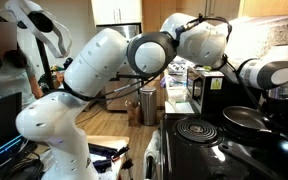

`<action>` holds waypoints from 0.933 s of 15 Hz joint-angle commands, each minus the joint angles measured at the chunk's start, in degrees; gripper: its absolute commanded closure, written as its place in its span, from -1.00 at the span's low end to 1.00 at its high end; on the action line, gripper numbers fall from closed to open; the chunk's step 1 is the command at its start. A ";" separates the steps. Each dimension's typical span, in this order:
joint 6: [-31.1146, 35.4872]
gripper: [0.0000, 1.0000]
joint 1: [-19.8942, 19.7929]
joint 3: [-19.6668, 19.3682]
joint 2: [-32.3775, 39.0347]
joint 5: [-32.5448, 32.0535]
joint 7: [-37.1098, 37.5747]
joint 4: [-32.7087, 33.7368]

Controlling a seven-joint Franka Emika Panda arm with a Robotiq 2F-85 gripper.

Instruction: Move the pan to the back left plate

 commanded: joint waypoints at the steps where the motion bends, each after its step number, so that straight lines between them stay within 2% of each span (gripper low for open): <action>1: -2.40 0.84 -0.98 0.50 -2.60 -0.91 -0.34 -1.57; 6: -8.12 0.85 -2.24 0.96 -7.59 0.54 -0.08 -6.42; 14: -7.04 0.85 -3.48 2.12 -15.47 3.93 2.46 -17.33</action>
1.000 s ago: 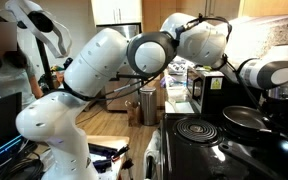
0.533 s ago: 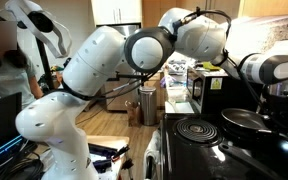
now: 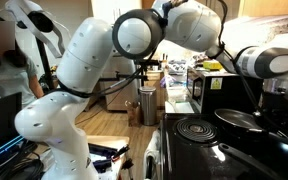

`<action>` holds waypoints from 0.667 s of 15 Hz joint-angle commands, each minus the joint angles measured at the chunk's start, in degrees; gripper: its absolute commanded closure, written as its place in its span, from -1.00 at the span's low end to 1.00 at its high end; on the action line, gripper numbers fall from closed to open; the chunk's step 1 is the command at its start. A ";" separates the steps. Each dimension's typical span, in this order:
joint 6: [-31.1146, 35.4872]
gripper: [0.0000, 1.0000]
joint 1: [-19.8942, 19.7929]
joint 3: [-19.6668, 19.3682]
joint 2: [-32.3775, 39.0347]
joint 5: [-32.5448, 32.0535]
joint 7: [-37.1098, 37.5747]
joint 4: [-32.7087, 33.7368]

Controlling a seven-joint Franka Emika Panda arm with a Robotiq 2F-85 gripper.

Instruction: Move the pan to the back left plate

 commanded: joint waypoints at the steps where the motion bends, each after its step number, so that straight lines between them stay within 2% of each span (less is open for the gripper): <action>1: 1.74 0.85 -0.80 1.38 -7.10 1.93 2.84 -8.89; 5: 4.75 0.85 0.79 0.70 -12.11 0.43 9.99 -15.26; 10: 10.23 0.85 4.03 0.98 -17.21 -0.51 27.24 -24.65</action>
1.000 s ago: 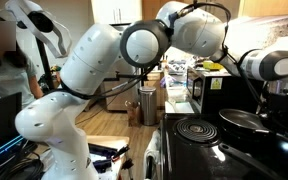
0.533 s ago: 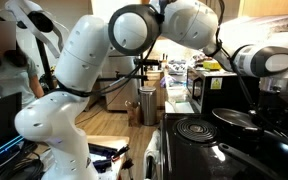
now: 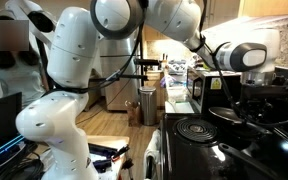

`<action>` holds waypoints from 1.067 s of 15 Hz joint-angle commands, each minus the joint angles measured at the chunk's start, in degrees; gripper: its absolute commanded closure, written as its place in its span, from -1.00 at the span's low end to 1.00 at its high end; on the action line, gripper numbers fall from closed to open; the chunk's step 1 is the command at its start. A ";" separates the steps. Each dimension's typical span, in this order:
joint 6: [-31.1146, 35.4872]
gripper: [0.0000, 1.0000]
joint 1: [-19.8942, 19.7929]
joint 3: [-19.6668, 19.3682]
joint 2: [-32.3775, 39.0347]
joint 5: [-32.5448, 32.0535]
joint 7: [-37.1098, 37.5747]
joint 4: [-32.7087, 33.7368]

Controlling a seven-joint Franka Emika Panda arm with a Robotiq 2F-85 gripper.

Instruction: Move the pan to the back left plate

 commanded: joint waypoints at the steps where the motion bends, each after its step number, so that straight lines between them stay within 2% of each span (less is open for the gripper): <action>1: 5.05 0.85 2.14 0.61 -6.11 -0.43 13.95 -9.95; 7: 6.08 0.86 4.77 1.80 -12.35 -2.65 34.36 -20.64; 16: 5.17 0.86 5.18 3.73 -22.61 -1.48 55.66 -33.37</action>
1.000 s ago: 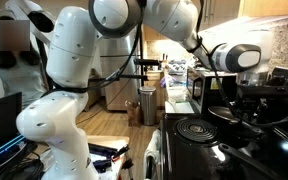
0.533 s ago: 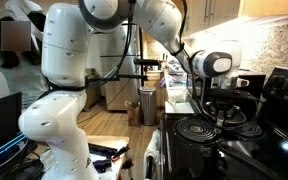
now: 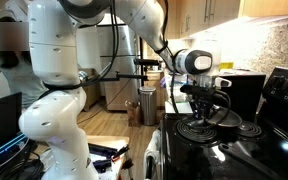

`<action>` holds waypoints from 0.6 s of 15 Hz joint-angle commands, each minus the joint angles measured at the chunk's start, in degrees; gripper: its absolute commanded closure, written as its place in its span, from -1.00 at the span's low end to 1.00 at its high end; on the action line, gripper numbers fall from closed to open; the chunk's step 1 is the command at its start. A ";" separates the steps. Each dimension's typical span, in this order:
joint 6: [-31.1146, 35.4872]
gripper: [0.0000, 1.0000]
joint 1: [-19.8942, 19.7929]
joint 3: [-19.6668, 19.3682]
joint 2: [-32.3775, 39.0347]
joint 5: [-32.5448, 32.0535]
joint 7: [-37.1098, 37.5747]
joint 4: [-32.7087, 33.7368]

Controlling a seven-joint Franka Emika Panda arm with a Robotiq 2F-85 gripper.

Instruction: Move the pan to the back left plate

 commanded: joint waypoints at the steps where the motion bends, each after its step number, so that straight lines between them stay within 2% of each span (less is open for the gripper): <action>1: -0.69 0.86 -0.12 0.14 -6.73 -0.70 7.19 -6.91; 4: -1.71 0.86 -0.29 0.05 -10.04 -1.26 10.37 -10.20; 9: -4.59 0.86 -0.90 -0.85 -15.47 -0.46 5.16 -15.01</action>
